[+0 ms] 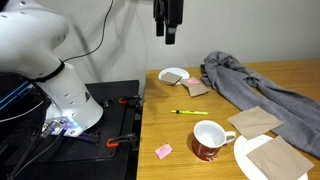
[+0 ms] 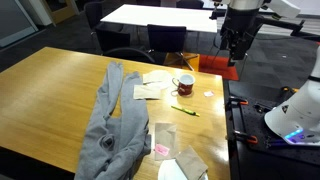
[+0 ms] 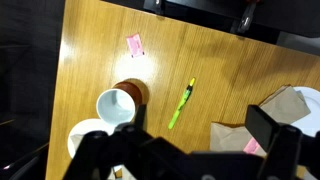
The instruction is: Put the yellow pen inside the maroon mug
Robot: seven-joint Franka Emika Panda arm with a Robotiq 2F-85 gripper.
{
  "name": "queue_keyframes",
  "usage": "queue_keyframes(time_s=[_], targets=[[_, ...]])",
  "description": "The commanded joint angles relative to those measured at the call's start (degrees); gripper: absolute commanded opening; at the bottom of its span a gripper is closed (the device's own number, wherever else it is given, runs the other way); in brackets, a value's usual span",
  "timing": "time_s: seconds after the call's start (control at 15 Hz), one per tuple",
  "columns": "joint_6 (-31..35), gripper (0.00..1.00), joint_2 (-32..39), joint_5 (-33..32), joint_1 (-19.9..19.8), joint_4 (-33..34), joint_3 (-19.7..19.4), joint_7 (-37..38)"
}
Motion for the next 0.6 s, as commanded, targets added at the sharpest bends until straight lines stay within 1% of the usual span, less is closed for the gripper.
queue_keyframes(time_s=[0.0,0.33,0.47,0.53], targets=[[-0.1,1.00,0.0,-0.2,0.5,0.1,-0.4,0.2],[-0.1,1.00,0.0,-0.2,0.5,0.1,-0.4,0.2],[1.5,1.00,0.3,0.1,0.5,-0.3,-0.1,1.5],[3.5,1.00,0.7,0.4,0.4,-0.7,0.2,3.1]])
